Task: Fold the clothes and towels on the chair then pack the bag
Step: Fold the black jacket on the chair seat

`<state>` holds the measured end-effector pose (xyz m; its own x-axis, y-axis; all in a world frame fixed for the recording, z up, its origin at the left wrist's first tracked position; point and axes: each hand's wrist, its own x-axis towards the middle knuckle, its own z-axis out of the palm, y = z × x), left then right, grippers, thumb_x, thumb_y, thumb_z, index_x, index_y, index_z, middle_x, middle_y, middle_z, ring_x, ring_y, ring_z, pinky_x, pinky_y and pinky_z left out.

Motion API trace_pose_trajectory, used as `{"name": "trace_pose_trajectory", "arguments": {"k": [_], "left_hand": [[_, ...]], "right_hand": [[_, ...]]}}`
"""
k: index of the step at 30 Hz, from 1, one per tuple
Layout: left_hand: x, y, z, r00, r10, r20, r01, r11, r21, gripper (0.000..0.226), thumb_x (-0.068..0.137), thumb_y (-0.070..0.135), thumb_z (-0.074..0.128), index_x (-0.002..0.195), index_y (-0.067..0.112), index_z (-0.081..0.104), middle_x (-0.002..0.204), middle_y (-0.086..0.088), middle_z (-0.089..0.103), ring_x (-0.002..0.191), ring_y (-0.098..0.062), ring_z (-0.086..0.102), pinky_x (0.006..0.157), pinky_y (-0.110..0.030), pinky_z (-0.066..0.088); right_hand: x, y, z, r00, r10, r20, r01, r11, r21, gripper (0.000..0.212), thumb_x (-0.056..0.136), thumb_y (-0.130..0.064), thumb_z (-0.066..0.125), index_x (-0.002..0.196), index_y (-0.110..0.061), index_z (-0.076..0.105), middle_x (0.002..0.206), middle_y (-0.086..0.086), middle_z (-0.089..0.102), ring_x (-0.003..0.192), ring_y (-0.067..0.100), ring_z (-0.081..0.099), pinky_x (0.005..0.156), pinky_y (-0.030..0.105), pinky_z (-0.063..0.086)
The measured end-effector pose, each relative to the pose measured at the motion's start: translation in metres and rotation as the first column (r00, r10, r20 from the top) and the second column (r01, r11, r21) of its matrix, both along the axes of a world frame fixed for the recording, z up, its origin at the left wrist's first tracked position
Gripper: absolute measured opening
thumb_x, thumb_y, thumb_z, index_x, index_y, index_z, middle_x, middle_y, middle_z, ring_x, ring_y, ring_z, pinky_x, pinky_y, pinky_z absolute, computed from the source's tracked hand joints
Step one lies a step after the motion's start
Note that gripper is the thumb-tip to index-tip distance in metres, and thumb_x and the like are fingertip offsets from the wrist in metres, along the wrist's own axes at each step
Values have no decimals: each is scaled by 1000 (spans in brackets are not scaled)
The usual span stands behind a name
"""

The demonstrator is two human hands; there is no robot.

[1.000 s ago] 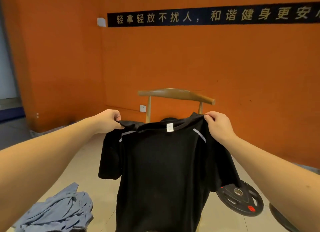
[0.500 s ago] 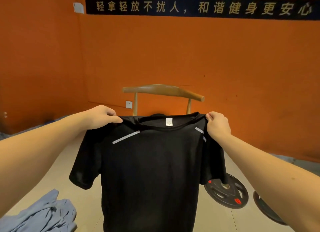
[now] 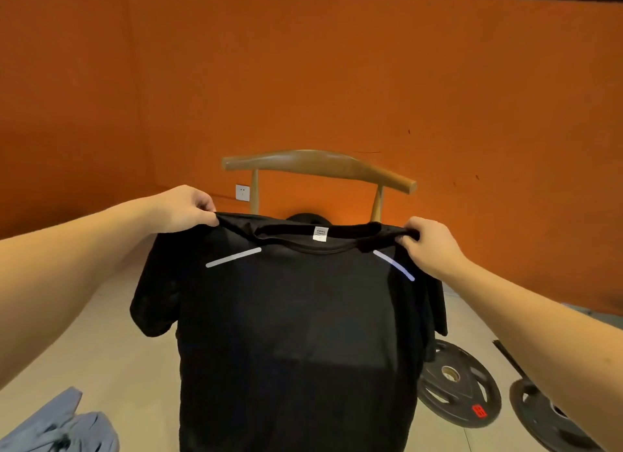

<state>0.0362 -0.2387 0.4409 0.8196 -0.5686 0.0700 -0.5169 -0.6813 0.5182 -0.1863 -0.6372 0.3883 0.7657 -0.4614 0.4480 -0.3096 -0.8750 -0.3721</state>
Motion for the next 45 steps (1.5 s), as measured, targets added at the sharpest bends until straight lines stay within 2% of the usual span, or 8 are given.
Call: {"name": "trace_pose_trajectory", "arguments": {"k": [7, 13, 16, 21, 27, 34, 38, 45], "left_hand": [[82, -55, -32, 863, 173, 475, -324, 910, 257, 21, 97, 50, 62, 100, 29, 66, 104, -3, 58, 106, -30, 52, 86, -40, 46], [134, -121, -78, 897, 434, -81, -428, 900, 80, 11, 89, 9, 70, 93, -1, 73, 82, -12, 76, 80, -28, 73, 77, -37, 60], [158, -150, -105, 842, 384, -378, -492, 834, -248, 13, 97, 1, 56, 89, -6, 64, 78, -15, 72, 66, -26, 71, 60, -31, 59], [197, -190, -142, 779, 305, -548, -589, 658, -470, 30, 98, -10, 47, 128, -9, 53, 104, -32, 69, 76, -37, 73, 57, -42, 62], [224, -229, -181, 936, 186, -297, -285, 898, -336, 48, 90, -5, 56, 133, 14, 44, 127, -8, 57, 116, -26, 56, 105, -42, 48], [234, -250, -207, 969, 116, -219, -142, 984, -109, 93, 94, -5, 54, 163, 31, 2, 161, -14, 30, 136, -37, 47, 106, -43, 47], [221, -248, -212, 982, 136, 128, -144, 988, 50, 64, 98, 6, 50, 156, 27, 36, 147, -10, 53, 127, -34, 56, 100, -46, 52], [142, -234, -187, 996, 24, 87, -35, 992, 120, 26, 98, 18, 54, 117, 27, 69, 121, -1, 66, 107, -24, 64, 95, -43, 56]], "right_hand": [[86, -32, -2, 933, -317, -169, 311, 949, -58, 34, 99, -45, 61, 88, -13, 68, 80, 8, 64, 68, 29, 59, 56, 29, 41], [158, -48, -18, 919, -360, -163, 382, 701, 603, 6, 97, -2, 60, 98, 4, 63, 85, 21, 65, 56, 29, 58, 36, 26, 46], [183, -56, -38, 910, -408, -68, 308, 560, 769, 8, 96, 10, 54, 101, 7, 60, 89, 28, 67, 61, 34, 66, 33, 35, 51], [217, -85, -82, 905, -418, 80, 217, 616, 758, 11, 93, -1, 64, 84, -8, 62, 91, 18, 74, 71, 31, 75, 64, 39, 64], [248, -103, -120, 965, -228, 131, 127, 840, 527, 7, 99, -18, 57, 99, -14, 64, 97, 5, 67, 88, 25, 63, 72, 30, 44], [275, -122, -152, 995, -28, -95, 65, 912, 405, 34, 100, -1, 45, 129, -13, 59, 133, 9, 62, 121, 30, 58, 97, 35, 49], [278, -113, -149, 923, 115, -368, 37, 924, 381, 68, 97, 1, 48, 159, -22, 33, 155, 9, 47, 136, 30, 51, 100, 33, 49], [217, -72, -112, 981, -26, -191, 97, 922, 375, 30, 98, -7, 52, 122, -13, 69, 117, 8, 67, 98, 23, 63, 79, 32, 53]]}}
